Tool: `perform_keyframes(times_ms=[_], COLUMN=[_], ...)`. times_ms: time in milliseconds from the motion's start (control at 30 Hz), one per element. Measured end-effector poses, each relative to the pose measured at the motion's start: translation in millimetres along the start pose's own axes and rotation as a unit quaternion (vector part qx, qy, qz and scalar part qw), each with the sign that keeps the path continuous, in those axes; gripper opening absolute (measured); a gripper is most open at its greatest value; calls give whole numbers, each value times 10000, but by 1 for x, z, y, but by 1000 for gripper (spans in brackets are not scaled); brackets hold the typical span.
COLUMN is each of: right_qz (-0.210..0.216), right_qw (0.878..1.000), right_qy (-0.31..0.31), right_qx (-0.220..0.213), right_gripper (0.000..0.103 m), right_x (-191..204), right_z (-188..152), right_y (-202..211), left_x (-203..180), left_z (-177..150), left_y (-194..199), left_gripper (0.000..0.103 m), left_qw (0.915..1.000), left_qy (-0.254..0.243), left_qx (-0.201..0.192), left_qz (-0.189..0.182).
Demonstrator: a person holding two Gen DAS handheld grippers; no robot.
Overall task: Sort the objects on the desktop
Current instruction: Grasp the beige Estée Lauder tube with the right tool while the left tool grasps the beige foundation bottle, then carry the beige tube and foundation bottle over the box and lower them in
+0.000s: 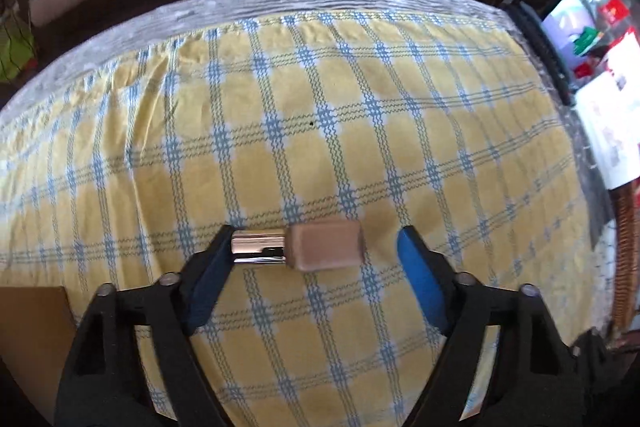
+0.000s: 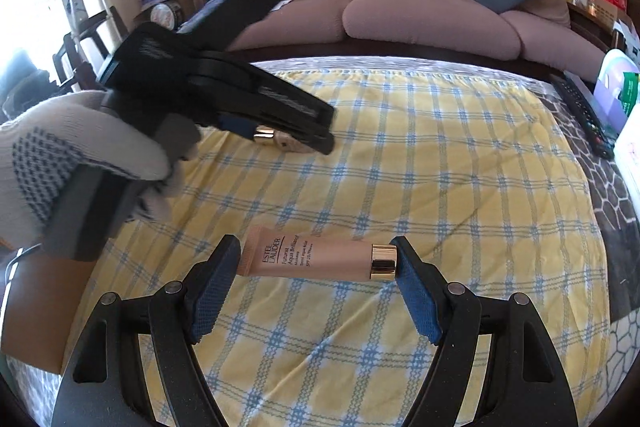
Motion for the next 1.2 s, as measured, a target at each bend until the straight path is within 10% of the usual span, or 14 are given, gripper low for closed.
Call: perform_keyframes(times_ms=[300,600,900,1200], right_qz=[-8,95,508,934], right_qw=[10000,9998,9950,9722], right_qy=[80,163,838,2138], right_qx=[2,-92,-182,200], right_gripper=[78,78,78,78], right_x=[8,39,142,266], right_z=[1,13,38,52], right_y=[6,48,102,101], left_x=[7,46,158,248], left_z=[-11,-42,-114,-202], left_y=[21,153,251,249], left_gripper=[57,57,57,57], left_qw=[9997,9926,9920,9937], left_qy=[-153,-437,-380,-607], left_qx=[-86,-362,-497,-119], left_qz=[-197,-1074,-1097,-939])
Point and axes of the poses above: each gripper's, at about its wrist camera, not at the fingertips, and y roughly against the way its jaws point, x to its left, z to its top, the point moved 3 cm from there along -y, roughly the way its jaws point, and after that the axes turned 10 degrees about y, right-handed, at the moved point
